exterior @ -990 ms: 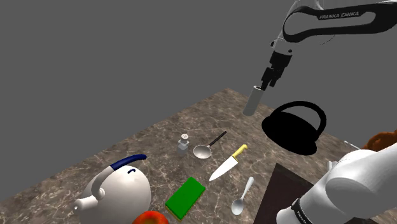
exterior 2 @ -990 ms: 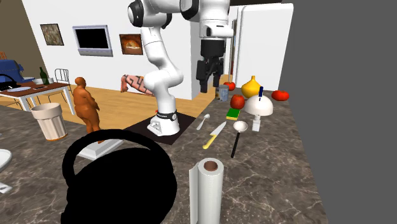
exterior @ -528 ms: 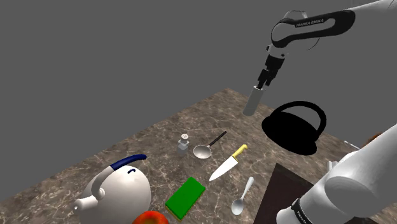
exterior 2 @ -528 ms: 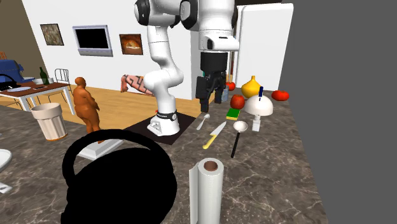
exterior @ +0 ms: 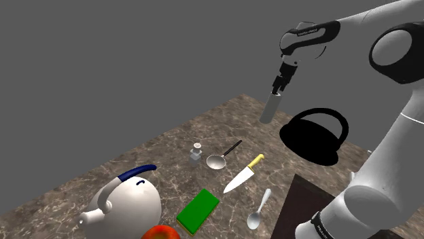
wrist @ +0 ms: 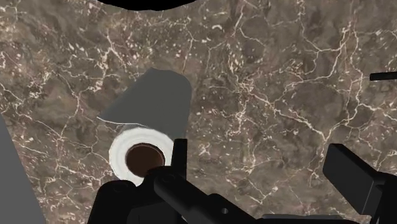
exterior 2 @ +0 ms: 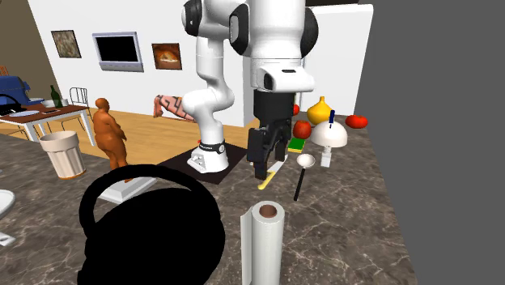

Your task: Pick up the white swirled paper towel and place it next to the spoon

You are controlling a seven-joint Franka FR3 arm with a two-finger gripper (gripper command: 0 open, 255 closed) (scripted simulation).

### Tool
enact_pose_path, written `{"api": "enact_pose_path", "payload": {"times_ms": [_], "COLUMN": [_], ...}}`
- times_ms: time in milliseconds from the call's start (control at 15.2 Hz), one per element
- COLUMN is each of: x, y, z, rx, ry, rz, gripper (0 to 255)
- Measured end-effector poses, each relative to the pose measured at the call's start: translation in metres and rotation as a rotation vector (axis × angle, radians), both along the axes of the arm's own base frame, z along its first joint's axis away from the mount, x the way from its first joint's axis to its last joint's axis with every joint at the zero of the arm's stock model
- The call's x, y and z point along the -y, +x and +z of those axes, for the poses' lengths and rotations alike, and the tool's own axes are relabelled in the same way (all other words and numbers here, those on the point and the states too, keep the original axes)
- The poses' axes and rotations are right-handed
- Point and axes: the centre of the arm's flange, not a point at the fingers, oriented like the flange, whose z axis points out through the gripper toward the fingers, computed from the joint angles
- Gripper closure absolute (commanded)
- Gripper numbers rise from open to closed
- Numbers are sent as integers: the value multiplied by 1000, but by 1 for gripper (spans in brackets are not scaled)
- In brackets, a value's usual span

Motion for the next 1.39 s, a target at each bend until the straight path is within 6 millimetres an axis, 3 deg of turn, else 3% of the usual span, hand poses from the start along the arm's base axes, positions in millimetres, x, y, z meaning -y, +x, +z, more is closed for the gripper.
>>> {"api": "enact_pose_path", "payload": {"times_ms": [462, 990, 1386], "x": [64, 72, 73], "y": [49, 55, 55], "z": [-26, -64, -67], "rx": [14, 15, 16], "ry": [-6, -6, -6], "rz": [12, 14, 14], "gripper": [0, 0, 0]}}
